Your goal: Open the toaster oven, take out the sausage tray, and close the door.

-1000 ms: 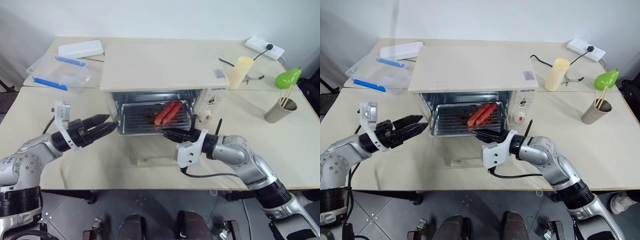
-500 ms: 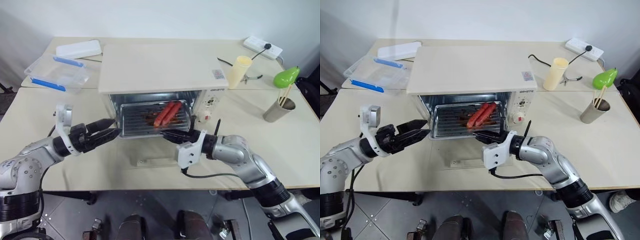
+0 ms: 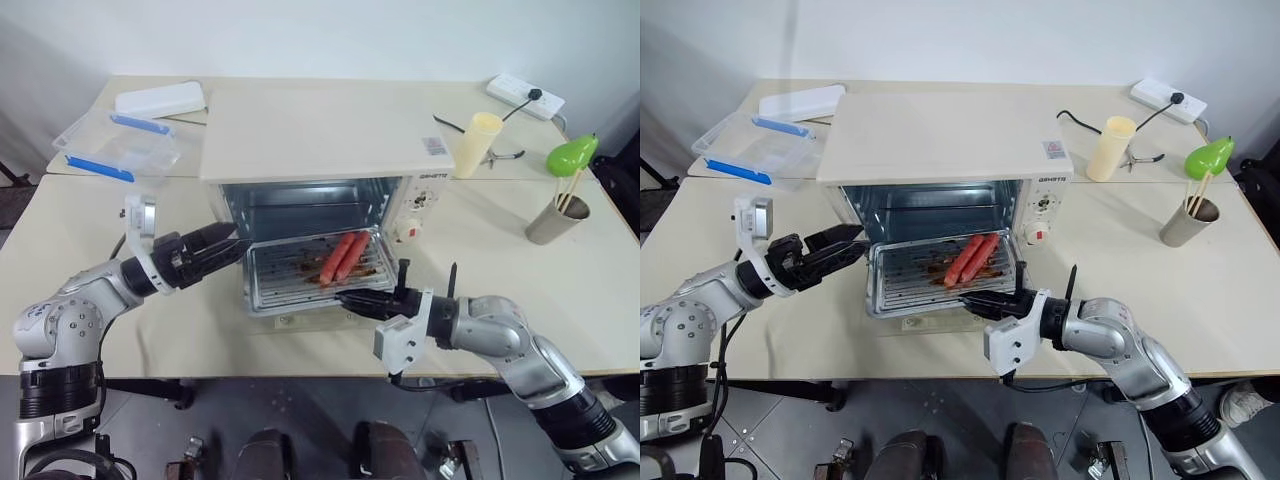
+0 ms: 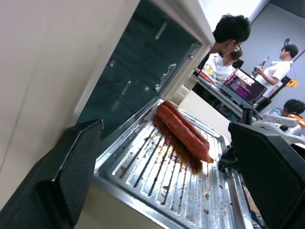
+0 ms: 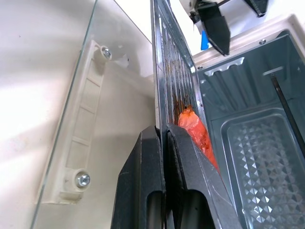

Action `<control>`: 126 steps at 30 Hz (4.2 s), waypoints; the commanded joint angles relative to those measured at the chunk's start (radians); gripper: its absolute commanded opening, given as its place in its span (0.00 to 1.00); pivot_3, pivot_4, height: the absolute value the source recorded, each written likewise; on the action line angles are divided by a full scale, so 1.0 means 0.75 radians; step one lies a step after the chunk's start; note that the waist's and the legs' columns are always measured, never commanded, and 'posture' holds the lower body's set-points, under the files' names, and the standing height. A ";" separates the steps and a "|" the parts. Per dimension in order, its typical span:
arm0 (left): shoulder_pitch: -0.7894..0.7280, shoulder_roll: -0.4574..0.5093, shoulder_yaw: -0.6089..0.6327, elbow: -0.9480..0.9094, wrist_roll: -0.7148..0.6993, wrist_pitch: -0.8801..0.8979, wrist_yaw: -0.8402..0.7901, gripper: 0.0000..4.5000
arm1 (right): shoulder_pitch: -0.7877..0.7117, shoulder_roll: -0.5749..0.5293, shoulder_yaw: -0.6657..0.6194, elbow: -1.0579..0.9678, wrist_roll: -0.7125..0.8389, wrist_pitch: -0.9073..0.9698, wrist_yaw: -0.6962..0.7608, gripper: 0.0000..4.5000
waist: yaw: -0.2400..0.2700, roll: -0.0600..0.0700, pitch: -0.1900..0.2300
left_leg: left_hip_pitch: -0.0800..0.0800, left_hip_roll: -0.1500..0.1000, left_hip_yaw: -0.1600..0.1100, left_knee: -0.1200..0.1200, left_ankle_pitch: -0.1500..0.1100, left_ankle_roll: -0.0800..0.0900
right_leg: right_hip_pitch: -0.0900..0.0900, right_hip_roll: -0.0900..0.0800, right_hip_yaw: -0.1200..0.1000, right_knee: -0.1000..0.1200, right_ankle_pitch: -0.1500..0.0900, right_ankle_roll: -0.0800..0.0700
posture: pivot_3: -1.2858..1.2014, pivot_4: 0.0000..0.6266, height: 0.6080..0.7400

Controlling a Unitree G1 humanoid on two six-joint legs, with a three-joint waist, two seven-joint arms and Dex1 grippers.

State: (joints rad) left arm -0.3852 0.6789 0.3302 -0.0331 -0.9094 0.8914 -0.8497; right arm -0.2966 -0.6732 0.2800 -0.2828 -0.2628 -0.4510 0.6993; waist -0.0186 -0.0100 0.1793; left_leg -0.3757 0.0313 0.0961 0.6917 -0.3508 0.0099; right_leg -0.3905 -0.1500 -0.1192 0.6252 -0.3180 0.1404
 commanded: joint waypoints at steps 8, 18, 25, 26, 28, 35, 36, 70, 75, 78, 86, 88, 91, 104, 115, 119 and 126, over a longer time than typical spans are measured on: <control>-0.010 0.188 0.208 0.084 -0.372 0.691 0.189 1.00 | -0.007 -0.023 -0.089 -0.087 0.049 -0.081 -0.013 0.01 | 0.007 0.000 0.000 | 0.000 0.000 -0.001 0.000 0.000 0.000 | 0.000 0.000 0.001 0.001 0.000 0.000 | 0.52 0.24 1.00; 0.002 -0.037 0.172 0.089 -1.060 0.789 0.788 1.00 | -0.151 0.008 -0.011 0.017 0.097 -0.157 0.043 0.01 | 0.009 0.000 0.000 | 0.000 0.004 -0.003 0.002 0.000 0.000 | 0.000 -0.001 0.007 0.002 0.000 0.000 | 0.52 0.24 1.00; 0.126 0.024 0.027 0.027 -1.417 0.517 1.106 0.62 | -0.170 0.008 -0.008 0.058 0.122 -0.198 0.067 0.00 | -0.008 0.000 0.000 | 0.001 0.004 -0.005 0.001 0.000 0.000 | 0.001 -0.001 0.012 0.002 0.000 0.000 | 0.52 0.24 1.00; 0.136 0.027 0.025 0.029 -1.417 0.513 1.107 0.55 | -0.171 0.007 -0.010 0.061 0.126 -0.201 0.068 0.00 | -0.009 0.000 0.000 | 0.001 0.004 -0.005 0.001 0.000 0.000 | 0.001 0.000 0.012 0.002 0.000 0.000 | 0.52 0.24 1.00; 0.151 0.030 0.018 0.046 -1.417 0.519 1.112 0.42 | -0.173 0.006 -0.010 0.069 0.126 -0.214 0.070 0.00 | -0.011 0.000 0.000 | 0.001 0.002 -0.004 0.001 0.000 0.000 | 0.001 0.000 0.012 0.001 0.000 0.000 | 0.52 0.24 1.00; 0.201 -0.037 0.032 0.062 -1.417 0.533 1.090 0.01 | -0.179 0.016 -0.022 0.080 0.209 -0.208 0.090 0.00 | -0.011 0.000 0.000 | 0.001 0.000 -0.004 0.001 0.000 0.000 | 0.001 0.001 0.012 0.001 0.000 0.000 | 0.52 0.24 1.00; 0.222 -0.031 0.028 0.065 -1.417 0.553 1.066 0.00 | -0.176 0.017 -0.029 0.073 0.248 -0.195 0.101 0.06 | -0.011 0.000 0.000 | 0.001 0.000 -0.003 0.001 0.000 0.000 | 0.001 0.001 0.012 0.000 0.000 0.000 | 0.52 0.24 1.00; 1.305 -0.193 0.790 -0.116 -1.417 0.332 0.644 0.00 | 0.129 -0.135 -0.493 0.448 1.096 0.812 0.564 0.01 | 0.005 0.000 0.000 | 0.001 0.002 0.004 -0.003 -0.003 0.005 | 0.000 -0.001 0.021 -0.008 -0.002 -0.004 | 0.52 0.24 1.00; 1.344 -0.344 0.805 -0.168 -1.417 0.306 0.681 0.00 | 0.075 -0.084 -0.460 0.568 1.029 0.803 0.595 0.01 | 0.011 0.000 0.000 | 0.002 0.003 0.006 -0.002 -0.003 0.005 | 0.000 -0.001 0.021 -0.010 -0.003 -0.006 | 0.52 0.24 1.00; 1.321 -0.405 0.811 -0.188 -1.417 0.271 0.730 0.00 | 0.055 -0.062 -0.431 0.602 0.997 0.816 0.618 0.01 | 0.019 0.000 0.000 | 0.002 0.003 0.006 -0.002 -0.003 0.005 | 0.000 -0.001 0.021 -0.009 -0.003 -0.006 | 0.52 0.24 1.00; 0.999 -0.568 0.932 -0.154 -1.417 0.150 1.017 0.00 | -0.011 0.007 -0.324 0.648 0.939 0.898 0.688 0.01 | 0.021 -0.001 -0.001 | 0.002 0.003 0.006 0.001 -0.003 0.005 | 0.001 0.000 0.021 -0.006 -0.003 -0.006 | 0.52 0.24 1.00; 0.955 -0.577 0.949 -0.129 -1.417 0.156 1.092 0.00 | -0.025 0.027 -0.321 0.649 0.933 0.898 0.684 0.01 | 0.020 -0.001 -0.002 | 0.002 0.002 0.006 0.001 -0.003 0.005 | 0.001 0.000 0.021 -0.005 -0.003 -0.006 | 0.52 0.24 1.00; 0.884 -0.590 0.967 -0.098 -1.417 0.172 1.195 0.00 | -0.038 0.070 -0.350 0.584 0.988 0.898 0.691 0.01 | 0.019 -0.001 -0.002 | 0.002 0.001 0.006 0.000 -0.004 0.005 | 0.001 0.000 0.020 -0.006 -0.003 -0.005 | 0.52 0.24 1.00; 0.847 -0.590 1.060 -0.038 -1.417 0.331 1.196 0.00 | -0.036 0.065 -0.608 0.209 1.400 1.248 0.627 0.01 | 0.022 -0.004 -0.003 | 0.002 0.002 0.005 0.000 -0.004 0.005 | 0.001 0.000 0.020 -0.006 -0.003 -0.005 | 0.52 0.24 1.00; 1.094 -0.465 0.913 -0.068 -1.417 0.453 0.974 0.00 | -0.214 0.096 -0.627 0.222 1.463 1.367 0.517 0.08 | 0.025 -0.004 -0.003 | 0.002 0.005 0.006 -0.003 -0.005 0.003 | -0.002 0.000 0.021 -0.006 -0.003 -0.006 | 0.52 0.24 1.00; 1.175 -0.350 0.849 -0.048 -1.417 0.500 0.864 0.00 | -0.066 -0.002 -0.565 0.117 1.272 1.097 0.715 0.36 | 0.035 -0.004 -0.003 | 0.000 0.002 0.003 -0.004 -0.007 0.005 | -0.002 0.000 0.021 -0.007 -0.004 -0.007 | 0.52 0.24 1.00; 1.279 -0.142 0.626 -0.129 -1.417 0.512 0.795 0.00 | 0.118 -0.051 -0.590 -0.010 1.200 0.920 0.786 0.90 | 0.018 -0.004 -0.003 | 0.002 0.004 0.010 -0.004 -0.009 0.005 | -0.002 0.001 0.021 -0.010 -0.004 -0.007 | 0.52 0.24 1.00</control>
State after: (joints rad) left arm 0.5661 0.5580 0.8105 -0.0954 -1.9560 1.2784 -0.2314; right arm -0.2112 -0.6984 -0.1377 -0.2510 0.6401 0.2656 1.2795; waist -0.0051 -0.0128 0.1769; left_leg -0.3733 0.0353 0.1042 0.6885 -0.3572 0.0136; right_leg -0.3917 -0.1494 -0.1032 0.6175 -0.3209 0.1350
